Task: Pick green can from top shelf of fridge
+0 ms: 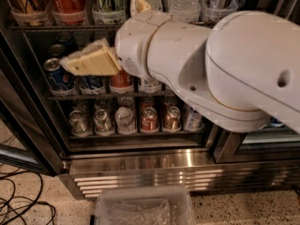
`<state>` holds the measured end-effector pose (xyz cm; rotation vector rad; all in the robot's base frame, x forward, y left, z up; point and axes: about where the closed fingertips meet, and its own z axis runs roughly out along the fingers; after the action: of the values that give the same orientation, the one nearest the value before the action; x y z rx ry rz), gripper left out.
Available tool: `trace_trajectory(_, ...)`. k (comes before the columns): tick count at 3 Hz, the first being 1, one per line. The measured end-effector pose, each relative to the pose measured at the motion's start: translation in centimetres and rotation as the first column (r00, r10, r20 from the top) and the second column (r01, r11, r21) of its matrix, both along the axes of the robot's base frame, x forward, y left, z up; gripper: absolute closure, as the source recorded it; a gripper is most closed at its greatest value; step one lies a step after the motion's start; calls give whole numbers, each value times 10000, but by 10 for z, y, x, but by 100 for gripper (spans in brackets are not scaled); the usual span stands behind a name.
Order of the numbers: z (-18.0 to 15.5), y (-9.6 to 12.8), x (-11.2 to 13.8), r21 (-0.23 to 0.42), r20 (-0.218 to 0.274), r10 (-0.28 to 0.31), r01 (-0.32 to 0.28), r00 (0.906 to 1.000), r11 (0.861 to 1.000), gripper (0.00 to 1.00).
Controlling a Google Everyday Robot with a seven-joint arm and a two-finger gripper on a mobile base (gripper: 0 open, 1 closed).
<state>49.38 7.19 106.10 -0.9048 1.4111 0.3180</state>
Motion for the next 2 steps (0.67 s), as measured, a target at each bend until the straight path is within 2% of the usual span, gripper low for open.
trace_trajectory(1, 16, -46, 38, 1282, 339, -1466, 1412, 9886, 9816, 0)
trace_trajectory(2, -15, -119, 62, 1679, 129, -3231, 3165, 9463, 9336, 0)
